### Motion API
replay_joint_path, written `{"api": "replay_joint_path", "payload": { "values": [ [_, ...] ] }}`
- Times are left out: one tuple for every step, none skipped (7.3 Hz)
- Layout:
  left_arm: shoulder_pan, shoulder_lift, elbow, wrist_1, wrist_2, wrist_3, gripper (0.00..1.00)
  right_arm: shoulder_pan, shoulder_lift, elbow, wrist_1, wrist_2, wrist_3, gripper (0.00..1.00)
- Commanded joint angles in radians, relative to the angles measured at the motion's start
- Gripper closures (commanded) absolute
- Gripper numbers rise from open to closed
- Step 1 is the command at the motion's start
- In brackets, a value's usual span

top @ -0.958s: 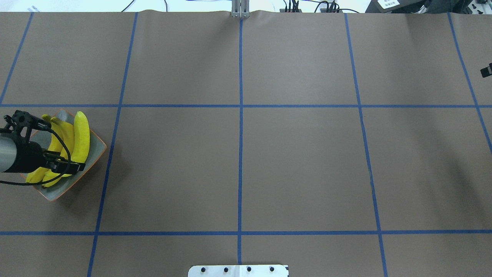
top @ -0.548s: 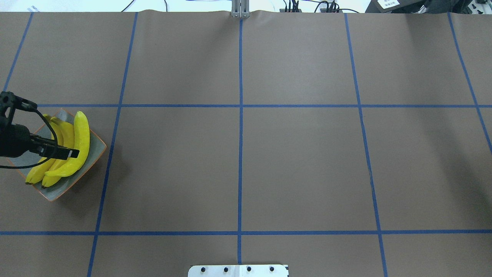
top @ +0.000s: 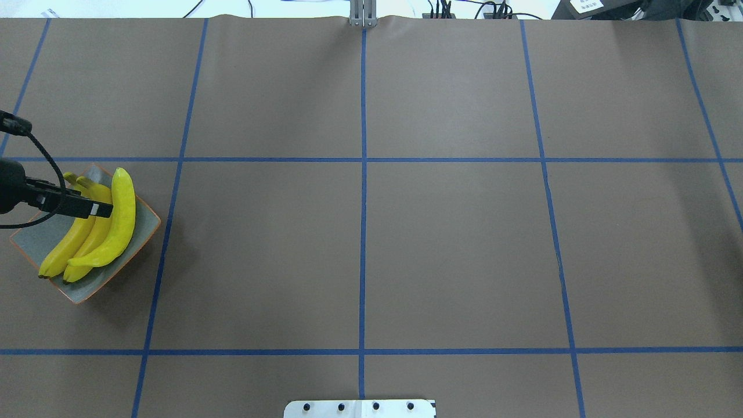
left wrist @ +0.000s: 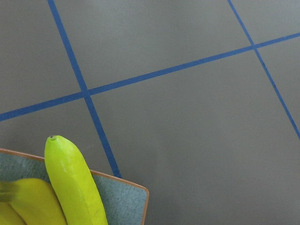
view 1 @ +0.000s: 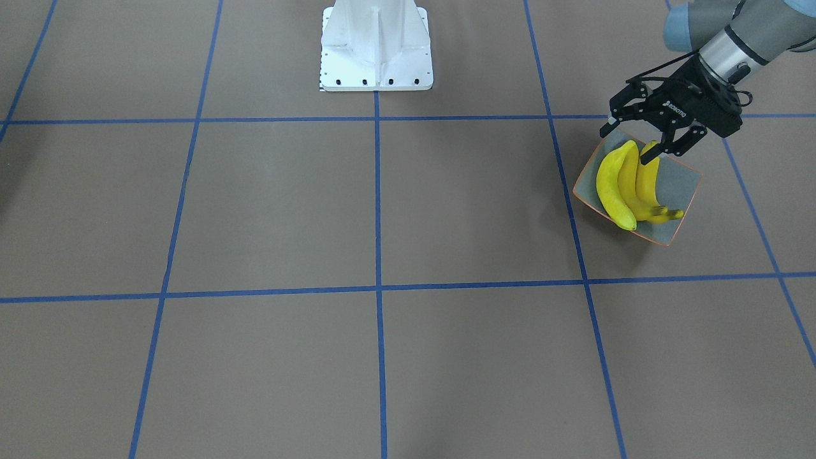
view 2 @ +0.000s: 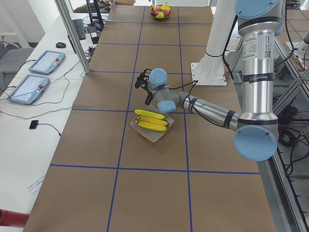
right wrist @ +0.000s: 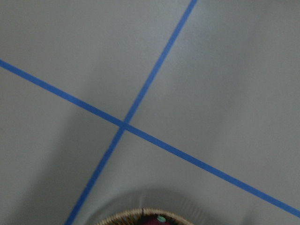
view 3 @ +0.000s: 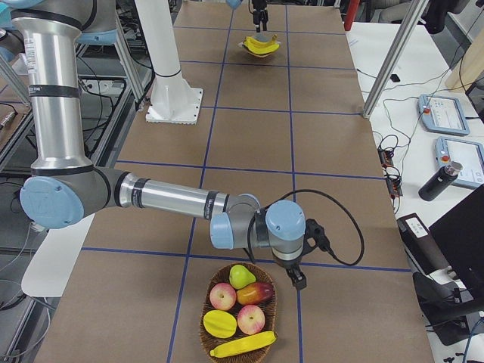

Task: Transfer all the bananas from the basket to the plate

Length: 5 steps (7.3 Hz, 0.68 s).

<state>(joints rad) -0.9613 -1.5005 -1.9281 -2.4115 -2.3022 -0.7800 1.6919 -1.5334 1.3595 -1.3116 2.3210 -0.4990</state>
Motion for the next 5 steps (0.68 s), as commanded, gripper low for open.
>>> {"api": "replay_joint_path", "payload": {
  "values": [
    [0.001, -0.015, -0.003, 0.000, 0.001, -0.008, 0.00, 0.043, 0.028, -0.118, 0.009, -0.003, -0.035, 0.00],
    [0.000, -0.026, -0.003, 0.000, 0.001, -0.013, 0.00, 0.043, 0.032, -0.175, 0.090, -0.003, 0.018, 0.01],
    [0.000, -0.026, -0.003, 0.000, 0.001, -0.013, 0.00, 0.043, 0.030, -0.263, 0.244, -0.009, 0.111, 0.01],
    [0.000, -0.027, -0.006, 0.000, 0.003, -0.013, 0.00, 0.043, 0.032, -0.345, 0.356, -0.017, 0.170, 0.01],
    [0.001, -0.027, -0.009, 0.002, 0.003, -0.013, 0.00, 0.043, 0.033, -0.394, 0.443, -0.043, 0.256, 0.02]
  ]
}}
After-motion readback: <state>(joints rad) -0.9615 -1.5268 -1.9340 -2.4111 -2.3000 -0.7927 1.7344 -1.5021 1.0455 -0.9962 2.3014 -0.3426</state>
